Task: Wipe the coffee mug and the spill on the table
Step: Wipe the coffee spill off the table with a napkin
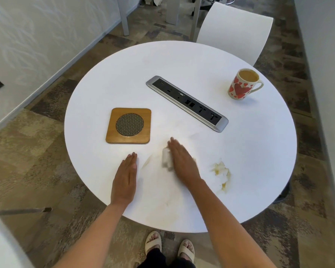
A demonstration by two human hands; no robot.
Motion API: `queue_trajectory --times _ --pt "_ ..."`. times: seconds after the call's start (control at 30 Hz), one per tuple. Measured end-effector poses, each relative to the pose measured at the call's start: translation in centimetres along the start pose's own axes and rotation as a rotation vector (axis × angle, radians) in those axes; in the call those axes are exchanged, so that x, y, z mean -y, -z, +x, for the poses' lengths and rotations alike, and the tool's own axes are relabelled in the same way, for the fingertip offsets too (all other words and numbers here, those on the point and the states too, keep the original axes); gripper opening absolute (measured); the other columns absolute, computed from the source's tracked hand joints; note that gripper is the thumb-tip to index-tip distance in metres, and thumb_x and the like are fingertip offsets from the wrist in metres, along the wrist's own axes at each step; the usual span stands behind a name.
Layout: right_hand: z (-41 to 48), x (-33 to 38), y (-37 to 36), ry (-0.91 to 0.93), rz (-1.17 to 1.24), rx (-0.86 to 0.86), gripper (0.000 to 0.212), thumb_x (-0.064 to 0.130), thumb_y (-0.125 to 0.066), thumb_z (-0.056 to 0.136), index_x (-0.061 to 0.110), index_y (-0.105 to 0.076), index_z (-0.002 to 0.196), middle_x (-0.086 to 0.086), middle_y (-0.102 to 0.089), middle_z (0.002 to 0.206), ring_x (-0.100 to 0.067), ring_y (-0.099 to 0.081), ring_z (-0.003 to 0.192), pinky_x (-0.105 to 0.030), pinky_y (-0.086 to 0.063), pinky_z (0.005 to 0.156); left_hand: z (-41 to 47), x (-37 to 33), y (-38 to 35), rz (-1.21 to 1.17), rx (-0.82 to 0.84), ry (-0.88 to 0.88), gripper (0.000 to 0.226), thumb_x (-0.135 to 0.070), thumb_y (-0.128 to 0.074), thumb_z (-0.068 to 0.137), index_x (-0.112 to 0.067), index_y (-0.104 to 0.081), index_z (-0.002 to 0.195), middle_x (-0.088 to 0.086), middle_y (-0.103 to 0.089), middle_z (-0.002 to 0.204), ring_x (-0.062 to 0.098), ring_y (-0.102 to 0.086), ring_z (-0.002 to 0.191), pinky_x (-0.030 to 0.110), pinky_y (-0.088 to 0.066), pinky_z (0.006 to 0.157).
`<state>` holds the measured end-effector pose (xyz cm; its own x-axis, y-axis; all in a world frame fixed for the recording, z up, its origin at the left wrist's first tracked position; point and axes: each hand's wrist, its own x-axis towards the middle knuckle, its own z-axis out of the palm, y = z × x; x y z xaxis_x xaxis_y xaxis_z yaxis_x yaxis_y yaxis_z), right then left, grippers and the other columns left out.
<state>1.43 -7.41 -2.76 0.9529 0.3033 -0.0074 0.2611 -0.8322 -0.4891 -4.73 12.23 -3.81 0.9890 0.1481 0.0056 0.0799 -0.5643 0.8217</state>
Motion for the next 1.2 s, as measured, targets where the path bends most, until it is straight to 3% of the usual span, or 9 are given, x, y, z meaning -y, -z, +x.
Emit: queue_trajectory --times 0.1,0.2,0.47,0.6,0.73,0.8,0.93,1.1,1.2 --pt "1.8 2.8 -1.4 -0.078 0.042 -0.048 0.049 0.005 -0.022 0.101 0.012 -0.015 0.149 -0.005 -0.007 0.159 -0.015 -0.009 0.147 -0.016 0.004 0.112 0.0 -0.2 0.1 -0.026 -0.013 0.000 0.047 -0.035 -0.025 0.099 -0.016 -0.040 0.139 -0.012 -0.035 0.143 0.002 -0.028 0.135 0.019 -0.015 0.113" --pt "-0.1 6.9 -4.6 0.115 0.107 -0.014 0.046 0.007 -0.026 0.101 0.007 -0.017 0.147 -0.012 -0.009 0.157 -0.022 -0.009 0.147 -0.019 0.007 0.115 0.2 -0.2 0.3 -0.104 -0.012 0.025 0.051 -0.037 -0.026 0.095 -0.016 -0.038 0.140 -0.007 -0.038 0.144 0.007 -0.031 0.135 0.029 -0.022 0.114" --pt "-4.5 7.6 -5.4 0.504 -0.009 0.198 0.041 0.009 -0.040 0.096 0.000 -0.043 0.136 -0.015 -0.042 0.145 -0.028 -0.037 0.137 -0.033 -0.020 0.116 0.4 0.3 0.6 -0.231 -0.021 0.069 0.054 -0.045 -0.026 0.092 -0.021 -0.038 0.140 -0.008 -0.039 0.144 0.005 -0.033 0.135 0.024 -0.023 0.112" --pt "-0.8 4.6 -3.3 0.230 -0.032 -0.114 0.046 -0.010 -0.046 0.086 -0.006 -0.046 0.132 -0.017 -0.041 0.143 -0.032 -0.046 0.130 -0.035 -0.035 0.109 0.3 0.4 0.4 -0.167 -0.037 0.048 0.052 -0.043 -0.026 0.093 -0.020 -0.041 0.138 -0.005 -0.041 0.145 0.009 -0.032 0.137 0.030 -0.023 0.115" --pt "2.0 2.7 -2.6 -0.087 -0.020 -0.190 0.057 -0.008 -0.024 0.095 0.009 -0.014 0.148 -0.008 -0.007 0.159 -0.021 -0.004 0.147 -0.023 0.005 0.115 0.2 0.6 0.1 -0.085 -0.023 0.044 0.053 -0.045 -0.024 0.093 -0.023 -0.039 0.139 -0.007 -0.038 0.147 0.009 -0.028 0.139 0.025 -0.018 0.114" --pt "2.5 3.4 -3.1 -0.136 -0.012 -0.187 0.058 -0.004 -0.024 0.096 0.015 -0.014 0.149 -0.005 -0.006 0.159 -0.018 -0.001 0.147 -0.024 0.005 0.114 0.2 0.7 0.1 -0.073 -0.023 0.040 0.053 -0.044 -0.024 0.093 -0.023 -0.039 0.140 -0.007 -0.037 0.147 0.009 -0.028 0.139 0.024 -0.018 0.113" --pt "1.6 5.3 -3.5 0.040 -0.012 -0.075 0.045 0.015 -0.030 0.101 0.007 -0.026 0.146 -0.012 -0.014 0.157 -0.022 -0.010 0.147 -0.029 -0.003 0.118 0.3 0.6 0.1 -0.095 -0.021 0.024 0.053 -0.043 -0.025 0.094 -0.022 -0.036 0.141 -0.007 -0.037 0.147 0.007 -0.030 0.137 0.026 -0.021 0.113" --pt "-3.5 7.6 -4.6 0.354 0.093 0.157 0.042 0.008 -0.035 0.099 0.005 -0.037 0.140 -0.014 -0.028 0.153 -0.025 -0.024 0.143 -0.024 -0.004 0.117 0.3 0.5 0.3 -0.162 -0.007 0.011 0.053 -0.042 -0.025 0.094 -0.019 -0.036 0.141 -0.005 -0.037 0.147 0.008 -0.030 0.138 0.029 -0.021 0.115" --pt "-6.7 8.0 -5.3 0.453 0.097 0.232 0.044 -0.004 -0.040 0.092 -0.001 -0.043 0.136 -0.019 -0.036 0.148 -0.031 -0.029 0.141 -0.034 -0.013 0.119 0.3 0.5 0.5 -0.170 0.002 0.030 0.053 -0.042 -0.025 0.094 -0.021 -0.037 0.140 -0.005 -0.038 0.147 0.008 -0.030 0.137 0.030 -0.021 0.115"
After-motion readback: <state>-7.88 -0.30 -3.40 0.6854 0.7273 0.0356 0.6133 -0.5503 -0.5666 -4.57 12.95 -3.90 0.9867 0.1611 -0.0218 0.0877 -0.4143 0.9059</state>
